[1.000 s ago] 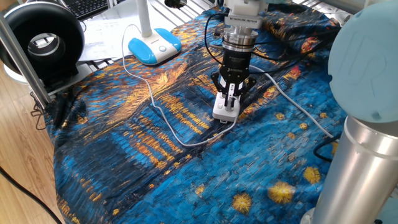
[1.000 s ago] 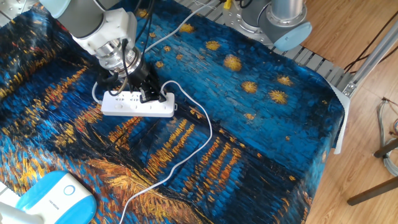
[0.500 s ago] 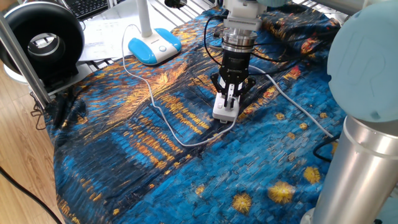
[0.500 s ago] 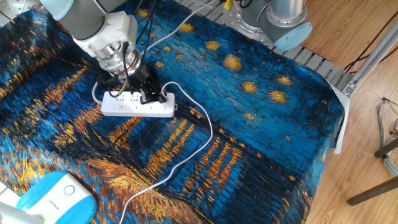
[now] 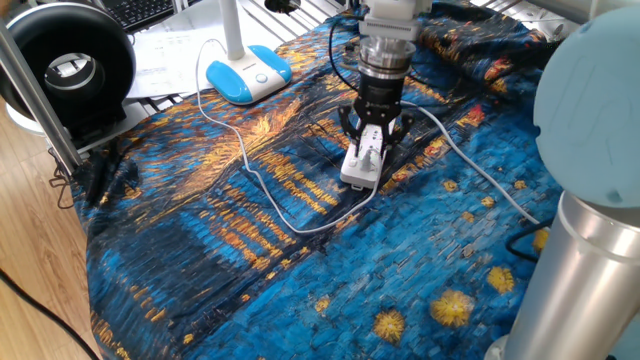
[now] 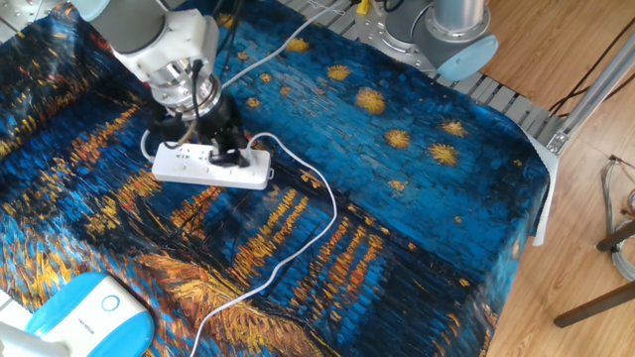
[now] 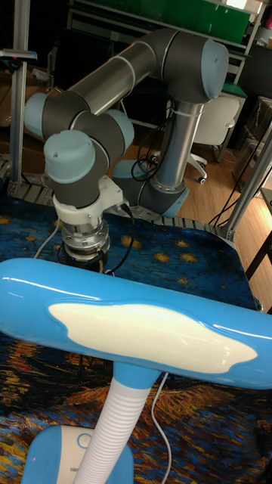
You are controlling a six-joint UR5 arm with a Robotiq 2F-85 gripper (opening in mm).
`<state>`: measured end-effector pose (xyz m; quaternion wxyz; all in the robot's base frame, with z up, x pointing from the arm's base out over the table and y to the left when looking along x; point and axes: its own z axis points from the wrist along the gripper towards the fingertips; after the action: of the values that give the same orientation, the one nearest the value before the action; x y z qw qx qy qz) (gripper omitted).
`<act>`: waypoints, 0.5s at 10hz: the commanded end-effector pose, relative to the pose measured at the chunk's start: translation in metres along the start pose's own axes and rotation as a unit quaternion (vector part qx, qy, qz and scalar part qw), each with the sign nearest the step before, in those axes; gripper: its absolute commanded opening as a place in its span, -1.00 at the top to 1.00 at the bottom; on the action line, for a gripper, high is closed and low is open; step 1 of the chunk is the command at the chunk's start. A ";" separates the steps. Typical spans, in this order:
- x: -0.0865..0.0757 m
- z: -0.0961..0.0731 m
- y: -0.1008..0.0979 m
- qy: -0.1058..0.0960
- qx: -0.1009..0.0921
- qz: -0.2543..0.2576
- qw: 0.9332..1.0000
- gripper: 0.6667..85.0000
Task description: Plug in the power cord of the desk lamp, turn on the socket, and light up the desk lamp
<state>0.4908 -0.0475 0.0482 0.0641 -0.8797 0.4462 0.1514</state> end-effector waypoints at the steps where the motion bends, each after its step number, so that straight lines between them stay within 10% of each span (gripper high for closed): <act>1: -0.016 -0.022 -0.013 -0.013 0.022 0.019 0.999 -0.41; 5: -0.016 -0.045 -0.022 0.037 0.012 0.072 0.997 -0.31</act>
<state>0.4985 -0.0371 0.0778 0.0597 -0.8641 0.4793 0.1416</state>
